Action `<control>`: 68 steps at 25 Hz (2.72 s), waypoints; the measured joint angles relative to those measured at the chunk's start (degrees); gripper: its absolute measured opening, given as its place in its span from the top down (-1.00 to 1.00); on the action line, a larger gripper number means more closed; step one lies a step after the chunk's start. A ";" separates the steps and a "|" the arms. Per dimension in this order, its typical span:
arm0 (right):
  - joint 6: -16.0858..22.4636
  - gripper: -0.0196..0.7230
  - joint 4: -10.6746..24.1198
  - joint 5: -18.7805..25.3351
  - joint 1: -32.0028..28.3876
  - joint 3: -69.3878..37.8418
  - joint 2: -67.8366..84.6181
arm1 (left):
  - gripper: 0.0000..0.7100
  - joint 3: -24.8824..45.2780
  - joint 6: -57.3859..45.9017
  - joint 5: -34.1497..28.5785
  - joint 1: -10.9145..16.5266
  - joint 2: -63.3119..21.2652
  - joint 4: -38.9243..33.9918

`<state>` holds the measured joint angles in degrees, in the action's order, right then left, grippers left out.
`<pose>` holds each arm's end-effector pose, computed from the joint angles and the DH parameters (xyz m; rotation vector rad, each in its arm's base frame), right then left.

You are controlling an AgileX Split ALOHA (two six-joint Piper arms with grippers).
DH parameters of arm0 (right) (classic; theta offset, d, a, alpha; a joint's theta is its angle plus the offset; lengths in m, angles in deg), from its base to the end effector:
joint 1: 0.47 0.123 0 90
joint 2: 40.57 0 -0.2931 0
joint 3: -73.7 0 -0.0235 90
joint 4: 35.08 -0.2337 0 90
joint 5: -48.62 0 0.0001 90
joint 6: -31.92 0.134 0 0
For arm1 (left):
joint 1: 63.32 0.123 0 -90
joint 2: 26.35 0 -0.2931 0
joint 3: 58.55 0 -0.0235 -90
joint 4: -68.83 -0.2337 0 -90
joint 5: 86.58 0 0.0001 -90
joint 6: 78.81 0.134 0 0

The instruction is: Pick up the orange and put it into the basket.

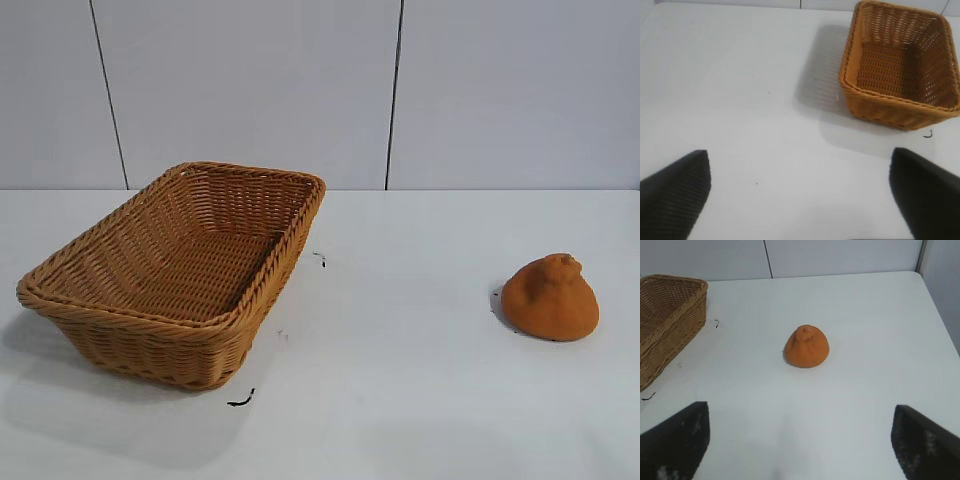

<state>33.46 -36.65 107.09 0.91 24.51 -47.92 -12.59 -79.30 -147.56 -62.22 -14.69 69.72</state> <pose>0.0126 0.0034 0.2522 0.0023 2.0076 0.0652 0.0154 -0.0015 0.2630 -0.0282 2.0697 -0.0121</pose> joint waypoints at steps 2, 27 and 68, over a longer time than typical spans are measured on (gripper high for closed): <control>0.00 -0.89 0.00 0.00 0.00 0.00 0.00 | -0.96 -3.55 0.00 0.59 0.00 5.04 0.00; 0.00 -0.89 0.00 -0.06 0.00 0.00 0.00 | -0.96 -29.10 2.29 11.93 -5.62 56.78 10.29; 0.00 -0.89 0.00 0.00 0.00 0.00 0.00 | -0.96 -29.10 -70.21 13.84 -24.19 86.08 10.79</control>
<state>33.46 -36.65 107.09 0.91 24.51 -47.92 -41.69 -149.51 -133.71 -86.40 71.39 80.51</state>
